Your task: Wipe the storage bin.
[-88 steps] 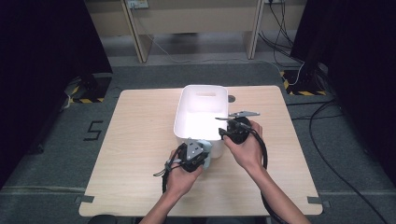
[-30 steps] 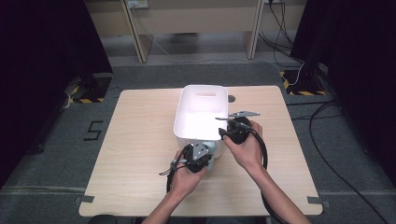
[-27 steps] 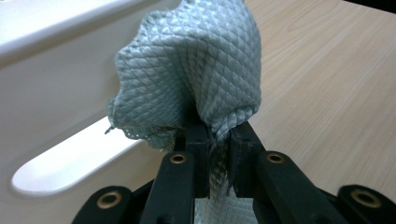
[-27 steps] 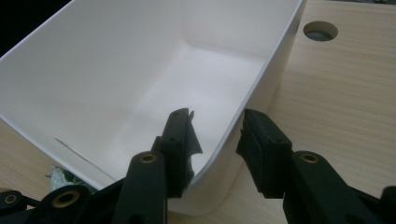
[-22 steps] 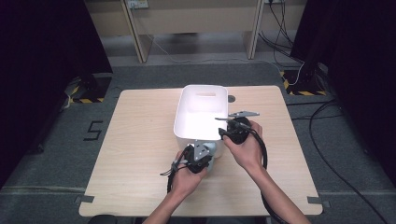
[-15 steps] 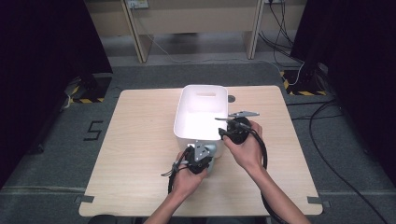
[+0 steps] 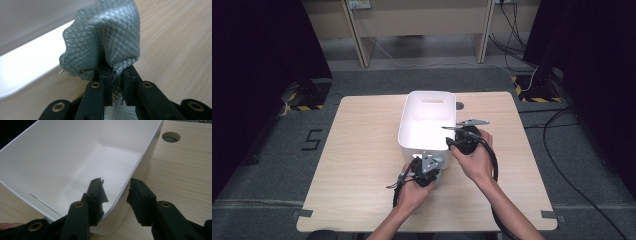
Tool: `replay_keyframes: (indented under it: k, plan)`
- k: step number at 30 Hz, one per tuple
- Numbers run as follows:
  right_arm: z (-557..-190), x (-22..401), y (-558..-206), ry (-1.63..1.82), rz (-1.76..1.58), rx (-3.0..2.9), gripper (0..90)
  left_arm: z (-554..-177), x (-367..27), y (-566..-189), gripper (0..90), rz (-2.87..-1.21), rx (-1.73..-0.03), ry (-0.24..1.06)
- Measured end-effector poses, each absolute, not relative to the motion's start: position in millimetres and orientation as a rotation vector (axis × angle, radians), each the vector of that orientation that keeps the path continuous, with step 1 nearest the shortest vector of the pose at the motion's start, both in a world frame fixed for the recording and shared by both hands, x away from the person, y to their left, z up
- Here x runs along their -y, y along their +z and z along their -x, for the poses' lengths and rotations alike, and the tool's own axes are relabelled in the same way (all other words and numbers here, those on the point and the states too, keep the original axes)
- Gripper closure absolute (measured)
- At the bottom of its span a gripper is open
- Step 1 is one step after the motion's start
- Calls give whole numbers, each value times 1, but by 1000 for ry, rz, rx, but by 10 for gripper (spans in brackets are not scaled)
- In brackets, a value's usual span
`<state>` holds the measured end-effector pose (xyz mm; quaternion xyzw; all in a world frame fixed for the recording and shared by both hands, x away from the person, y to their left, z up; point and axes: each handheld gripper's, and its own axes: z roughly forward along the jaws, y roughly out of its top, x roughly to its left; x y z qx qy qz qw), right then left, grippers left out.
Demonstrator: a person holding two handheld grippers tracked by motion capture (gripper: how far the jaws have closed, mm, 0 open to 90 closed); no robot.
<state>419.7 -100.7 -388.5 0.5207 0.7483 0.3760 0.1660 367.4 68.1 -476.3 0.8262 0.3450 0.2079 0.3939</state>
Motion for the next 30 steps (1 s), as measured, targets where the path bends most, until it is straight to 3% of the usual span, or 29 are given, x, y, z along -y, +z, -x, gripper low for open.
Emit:
replay_keyframes:
  k: [30]
  plan:
    - [-420,100,-388,1075,-1481,-2131,630,-371,-67,-488,809,-2137,-894,513]
